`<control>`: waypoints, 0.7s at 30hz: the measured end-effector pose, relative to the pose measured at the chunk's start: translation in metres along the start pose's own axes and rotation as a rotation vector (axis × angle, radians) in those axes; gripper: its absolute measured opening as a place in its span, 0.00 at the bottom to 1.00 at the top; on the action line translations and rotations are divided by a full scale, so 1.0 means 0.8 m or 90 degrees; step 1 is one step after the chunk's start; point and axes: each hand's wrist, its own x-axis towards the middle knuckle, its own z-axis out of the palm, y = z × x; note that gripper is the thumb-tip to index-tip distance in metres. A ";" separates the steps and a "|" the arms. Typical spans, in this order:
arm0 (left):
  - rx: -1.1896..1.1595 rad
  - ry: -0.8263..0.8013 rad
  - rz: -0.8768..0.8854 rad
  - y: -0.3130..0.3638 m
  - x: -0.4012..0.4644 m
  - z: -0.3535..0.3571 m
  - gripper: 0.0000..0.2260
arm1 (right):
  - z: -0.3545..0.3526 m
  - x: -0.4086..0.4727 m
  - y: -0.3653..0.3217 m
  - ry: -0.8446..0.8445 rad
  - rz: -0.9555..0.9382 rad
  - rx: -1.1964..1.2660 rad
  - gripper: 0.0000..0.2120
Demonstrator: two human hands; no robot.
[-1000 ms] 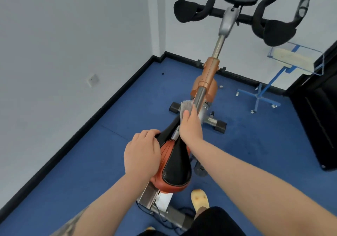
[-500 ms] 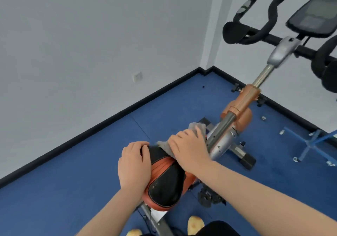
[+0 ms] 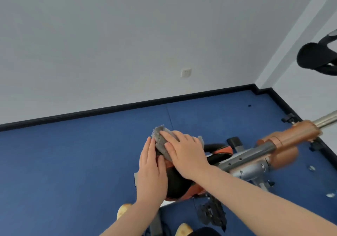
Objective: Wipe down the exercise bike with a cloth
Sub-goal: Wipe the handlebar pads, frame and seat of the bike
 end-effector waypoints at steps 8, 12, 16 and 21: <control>-0.033 0.023 -0.004 -0.011 -0.029 0.000 0.33 | 0.000 0.032 0.006 -0.124 -0.082 0.066 0.21; -0.017 -0.023 0.012 -0.016 -0.027 -0.007 0.44 | -0.014 0.064 0.014 -0.244 -0.129 0.179 0.18; -0.022 -0.003 -0.027 -0.014 -0.033 -0.004 0.44 | -0.003 0.070 -0.003 -0.246 -0.110 0.091 0.18; -0.031 0.040 -0.110 -0.013 -0.039 0.003 0.40 | -0.011 0.085 -0.010 -0.313 -0.264 0.057 0.16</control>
